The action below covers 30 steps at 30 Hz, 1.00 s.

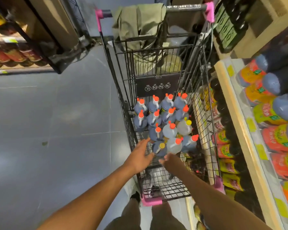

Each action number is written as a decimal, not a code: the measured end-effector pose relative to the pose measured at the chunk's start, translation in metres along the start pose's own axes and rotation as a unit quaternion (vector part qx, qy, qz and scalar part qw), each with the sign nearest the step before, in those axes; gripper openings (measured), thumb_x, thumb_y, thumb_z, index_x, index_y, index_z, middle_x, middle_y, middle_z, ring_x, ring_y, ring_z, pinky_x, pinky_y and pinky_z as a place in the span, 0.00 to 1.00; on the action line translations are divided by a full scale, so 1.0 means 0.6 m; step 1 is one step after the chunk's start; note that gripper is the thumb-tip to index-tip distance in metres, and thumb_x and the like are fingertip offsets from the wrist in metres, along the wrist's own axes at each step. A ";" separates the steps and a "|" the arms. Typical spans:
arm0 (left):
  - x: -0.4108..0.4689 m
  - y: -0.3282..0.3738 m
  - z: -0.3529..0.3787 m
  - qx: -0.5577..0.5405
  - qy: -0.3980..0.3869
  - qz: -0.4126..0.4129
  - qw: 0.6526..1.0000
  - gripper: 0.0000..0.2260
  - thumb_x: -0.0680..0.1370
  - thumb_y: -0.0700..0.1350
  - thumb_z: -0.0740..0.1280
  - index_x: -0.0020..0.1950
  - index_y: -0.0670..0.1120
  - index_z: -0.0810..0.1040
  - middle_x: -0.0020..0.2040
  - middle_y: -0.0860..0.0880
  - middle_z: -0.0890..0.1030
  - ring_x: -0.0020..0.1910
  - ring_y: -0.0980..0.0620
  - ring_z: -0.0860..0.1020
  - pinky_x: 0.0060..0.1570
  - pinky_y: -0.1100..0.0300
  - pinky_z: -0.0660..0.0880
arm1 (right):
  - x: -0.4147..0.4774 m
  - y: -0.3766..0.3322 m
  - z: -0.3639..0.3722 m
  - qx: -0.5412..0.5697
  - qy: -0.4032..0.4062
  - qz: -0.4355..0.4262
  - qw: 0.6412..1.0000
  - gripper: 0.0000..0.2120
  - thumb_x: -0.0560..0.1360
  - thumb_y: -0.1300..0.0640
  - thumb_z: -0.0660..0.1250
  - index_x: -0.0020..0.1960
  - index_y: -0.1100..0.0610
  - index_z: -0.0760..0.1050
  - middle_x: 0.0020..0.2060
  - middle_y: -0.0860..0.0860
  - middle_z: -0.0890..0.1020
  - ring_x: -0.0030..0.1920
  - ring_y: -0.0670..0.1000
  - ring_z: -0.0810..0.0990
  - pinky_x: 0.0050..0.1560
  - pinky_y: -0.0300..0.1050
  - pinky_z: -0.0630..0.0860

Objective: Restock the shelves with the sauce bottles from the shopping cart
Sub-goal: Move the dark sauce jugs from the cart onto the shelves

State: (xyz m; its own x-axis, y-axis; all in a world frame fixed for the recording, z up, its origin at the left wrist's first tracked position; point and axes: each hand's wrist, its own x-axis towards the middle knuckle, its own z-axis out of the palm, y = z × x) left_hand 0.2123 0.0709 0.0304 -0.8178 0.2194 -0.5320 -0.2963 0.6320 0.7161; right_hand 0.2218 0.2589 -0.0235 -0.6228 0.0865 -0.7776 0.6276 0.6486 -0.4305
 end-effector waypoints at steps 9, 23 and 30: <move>0.056 -0.032 0.028 0.025 -0.010 0.020 0.999 0.27 0.82 0.43 0.63 0.80 0.50 0.60 0.77 0.46 0.67 0.75 0.49 0.66 0.75 0.56 0.63 | 0.093 -0.026 0.053 0.054 0.068 0.031 0.996 0.19 0.77 0.48 0.72 0.60 0.59 0.74 0.51 0.56 0.81 0.52 0.57 0.80 0.49 0.46 0.74; 0.077 -0.029 0.023 -0.128 0.048 -0.090 0.987 0.18 0.84 0.50 0.62 0.75 0.56 0.68 0.67 0.60 0.70 0.49 0.68 0.72 0.51 0.74 0.67 | 0.112 0.017 0.058 -0.190 0.142 -0.121 0.964 0.08 0.79 0.55 0.67 0.50 0.60 0.79 0.42 0.59 0.84 0.43 0.63 0.83 0.35 0.46 0.65; 0.081 -0.027 0.017 -0.231 0.088 -0.116 0.962 0.13 0.86 0.49 0.57 0.68 0.52 0.76 0.61 0.57 0.79 0.61 0.60 0.75 0.60 0.70 0.69 | 0.107 0.008 0.044 -0.185 0.100 -0.162 0.964 0.11 0.82 0.53 0.63 0.49 0.59 0.80 0.42 0.55 0.83 0.43 0.58 0.82 0.38 0.43 0.69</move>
State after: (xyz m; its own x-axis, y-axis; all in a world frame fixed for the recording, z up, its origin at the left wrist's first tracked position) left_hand 0.1827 0.0791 -0.0117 -0.7626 -0.0426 -0.6455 -0.6346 0.2423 0.7338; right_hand 0.1971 0.2480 -0.0877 -0.8596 -0.0454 -0.5090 0.1987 0.8880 -0.4148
